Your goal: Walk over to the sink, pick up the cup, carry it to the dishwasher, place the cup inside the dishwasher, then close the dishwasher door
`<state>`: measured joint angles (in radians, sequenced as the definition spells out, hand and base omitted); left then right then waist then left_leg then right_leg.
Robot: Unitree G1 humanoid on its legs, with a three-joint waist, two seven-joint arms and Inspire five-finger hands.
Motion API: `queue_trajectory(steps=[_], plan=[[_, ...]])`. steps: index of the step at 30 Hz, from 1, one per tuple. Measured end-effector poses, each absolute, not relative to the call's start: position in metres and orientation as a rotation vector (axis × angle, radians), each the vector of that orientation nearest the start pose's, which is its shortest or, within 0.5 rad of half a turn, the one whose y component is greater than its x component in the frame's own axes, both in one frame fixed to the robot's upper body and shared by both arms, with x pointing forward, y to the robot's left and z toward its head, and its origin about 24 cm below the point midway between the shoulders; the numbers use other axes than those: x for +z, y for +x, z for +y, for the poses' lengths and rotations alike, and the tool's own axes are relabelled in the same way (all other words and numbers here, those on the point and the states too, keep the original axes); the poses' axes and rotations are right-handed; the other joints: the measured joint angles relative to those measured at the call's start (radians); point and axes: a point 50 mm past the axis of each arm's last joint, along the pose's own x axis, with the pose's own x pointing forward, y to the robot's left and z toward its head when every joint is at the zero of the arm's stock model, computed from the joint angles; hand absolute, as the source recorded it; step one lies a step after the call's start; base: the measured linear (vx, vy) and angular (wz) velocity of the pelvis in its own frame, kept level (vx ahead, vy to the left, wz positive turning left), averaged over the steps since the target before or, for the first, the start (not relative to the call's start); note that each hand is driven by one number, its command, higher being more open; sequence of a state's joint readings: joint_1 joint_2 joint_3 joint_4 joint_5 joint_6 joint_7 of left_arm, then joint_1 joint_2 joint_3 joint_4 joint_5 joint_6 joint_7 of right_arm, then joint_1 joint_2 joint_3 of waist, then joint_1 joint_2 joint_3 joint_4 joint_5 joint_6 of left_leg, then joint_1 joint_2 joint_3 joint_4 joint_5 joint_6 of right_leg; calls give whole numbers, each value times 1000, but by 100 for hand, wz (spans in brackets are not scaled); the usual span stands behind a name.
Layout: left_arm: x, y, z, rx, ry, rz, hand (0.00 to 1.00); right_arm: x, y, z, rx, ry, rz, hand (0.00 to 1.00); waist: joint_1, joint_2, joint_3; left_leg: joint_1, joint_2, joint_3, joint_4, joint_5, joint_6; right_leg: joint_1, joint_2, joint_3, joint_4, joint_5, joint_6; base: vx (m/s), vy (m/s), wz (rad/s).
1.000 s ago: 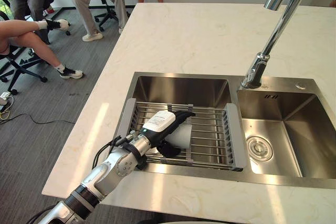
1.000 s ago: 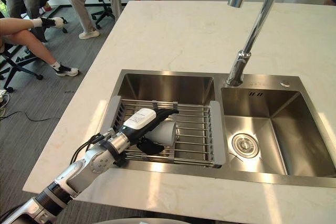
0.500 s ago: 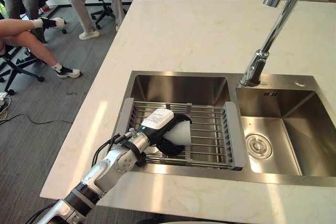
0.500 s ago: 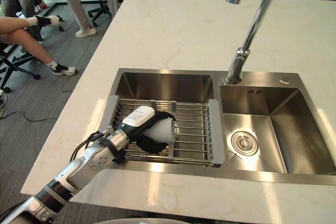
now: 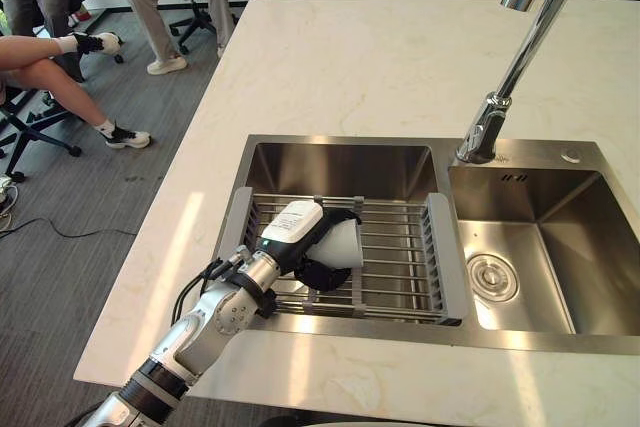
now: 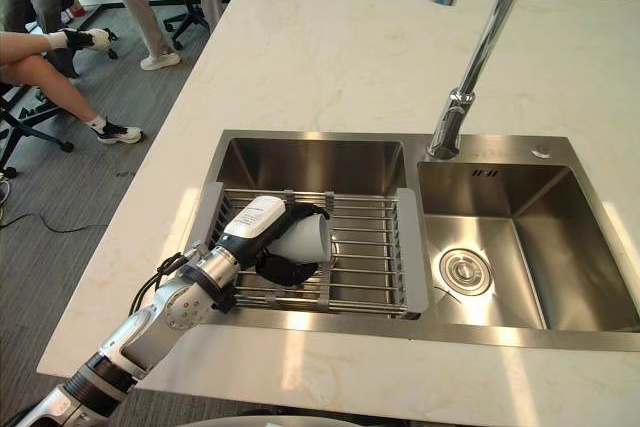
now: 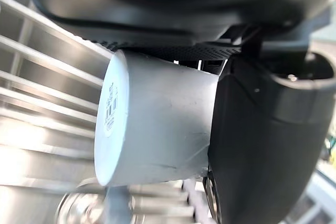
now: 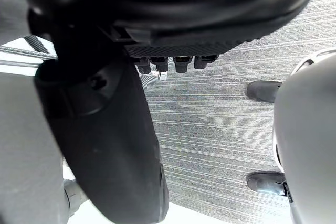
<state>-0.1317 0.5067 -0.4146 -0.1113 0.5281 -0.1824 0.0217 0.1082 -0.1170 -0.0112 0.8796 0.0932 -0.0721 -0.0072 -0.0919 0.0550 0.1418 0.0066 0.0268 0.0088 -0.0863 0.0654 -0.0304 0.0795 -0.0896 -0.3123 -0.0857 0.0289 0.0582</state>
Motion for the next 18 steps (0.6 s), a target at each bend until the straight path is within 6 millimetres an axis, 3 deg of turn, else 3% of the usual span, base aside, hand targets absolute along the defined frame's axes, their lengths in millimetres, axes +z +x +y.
queue_trajectory(steps=[6,10,18], plan=[[121,242,105,-367,829,-604,0,-142,123,-199,-139,-17,906,100,9,3,-2,2,0,5,0,-1,1,1,0,6,1,0,0,-4,-1,-3],[130,238,104,-299,757,-646,0,-142,121,-200,-142,-19,909,100,22,11,-8,5,0,6,0,-1,1,3,1,6,1,0,0,0,0,0],[141,221,120,-95,564,-662,0,-143,117,-200,-152,-21,916,100,51,17,-19,11,1,6,3,-2,0,9,3,7,4,-1,-1,0,0,0]])
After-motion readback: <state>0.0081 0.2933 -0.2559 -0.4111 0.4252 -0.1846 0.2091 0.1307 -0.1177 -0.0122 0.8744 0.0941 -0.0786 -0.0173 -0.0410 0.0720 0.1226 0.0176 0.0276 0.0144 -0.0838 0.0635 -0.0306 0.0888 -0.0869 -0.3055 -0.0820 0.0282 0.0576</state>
